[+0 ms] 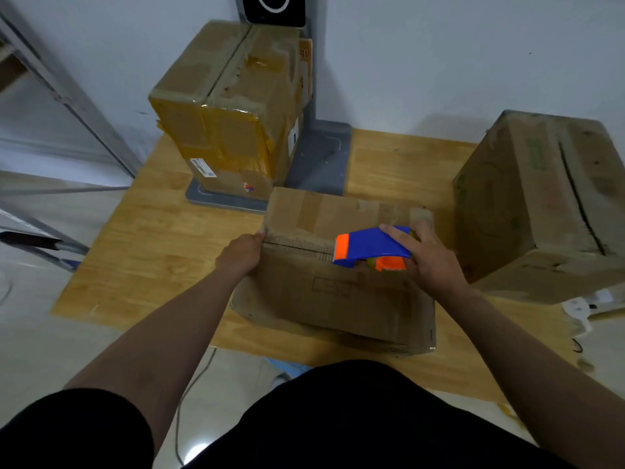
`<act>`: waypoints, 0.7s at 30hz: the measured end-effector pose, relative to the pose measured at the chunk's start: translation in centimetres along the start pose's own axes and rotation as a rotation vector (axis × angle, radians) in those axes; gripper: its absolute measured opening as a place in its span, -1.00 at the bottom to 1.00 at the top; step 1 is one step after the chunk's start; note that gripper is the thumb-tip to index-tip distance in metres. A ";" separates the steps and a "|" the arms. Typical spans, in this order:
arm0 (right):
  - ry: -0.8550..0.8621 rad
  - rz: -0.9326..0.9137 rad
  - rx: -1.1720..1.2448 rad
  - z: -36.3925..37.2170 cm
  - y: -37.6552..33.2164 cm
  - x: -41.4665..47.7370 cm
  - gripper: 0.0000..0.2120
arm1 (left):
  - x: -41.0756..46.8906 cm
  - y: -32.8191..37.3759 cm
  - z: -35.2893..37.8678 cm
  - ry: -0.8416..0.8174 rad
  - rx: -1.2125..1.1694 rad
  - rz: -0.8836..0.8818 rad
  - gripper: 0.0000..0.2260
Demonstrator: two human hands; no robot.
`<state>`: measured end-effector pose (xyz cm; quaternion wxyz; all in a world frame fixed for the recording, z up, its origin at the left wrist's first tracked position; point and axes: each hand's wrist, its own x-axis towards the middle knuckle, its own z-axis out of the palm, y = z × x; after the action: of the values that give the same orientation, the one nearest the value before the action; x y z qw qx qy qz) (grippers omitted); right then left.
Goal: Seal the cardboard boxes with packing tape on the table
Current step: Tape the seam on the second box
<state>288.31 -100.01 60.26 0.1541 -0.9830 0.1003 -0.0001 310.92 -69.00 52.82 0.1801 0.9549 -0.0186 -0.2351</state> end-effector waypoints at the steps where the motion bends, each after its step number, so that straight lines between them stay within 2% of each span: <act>1: 0.008 0.009 0.006 0.1 -0.3 -0.1 -0.44 | -0.3 0.1 -0.1 0.030 -0.001 0.018 -0.42; 3: 0.012 0.036 0.003 0.2 -0.5 -0.3 -0.41 | -1.3 0.2 -0.3 0.137 0.004 0.091 -0.52; 5: 0.010 0.044 -0.001 0.2 -0.7 -0.4 -0.41 | -2.6 0.0 -0.6 0.197 0.031 0.258 -0.54; 8: 0.024 0.046 0.021 0.1 -0.8 -0.2 -0.42 | -4.2 -0.7 -0.4 0.089 0.277 0.520 -0.47; 10: 0.024 0.060 0.038 0.3 -0.7 0.0 -0.43 | -5.0 -1.5 0.0 0.039 0.471 0.560 -0.40; 12: 0.022 0.069 0.026 0.6 -0.6 -0.1 -0.44 | -5.6 -1.9 0.2 0.044 0.549 0.581 -0.29; 15: 0.006 0.074 0.031 0.8 -0.6 -0.2 -0.33 | -5.7 -1.3 0.5 0.050 0.553 0.591 -0.19; 21: 0.034 0.057 0.022 0.8 -0.6 -0.2 -0.39 | -6.6 0.8 1.1 -0.020 0.597 0.698 -0.16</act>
<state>288.30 -99.13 59.68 0.1632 -0.9778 0.1309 -0.0136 304.62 -69.34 55.13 -0.0345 0.8994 -0.4077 -0.1539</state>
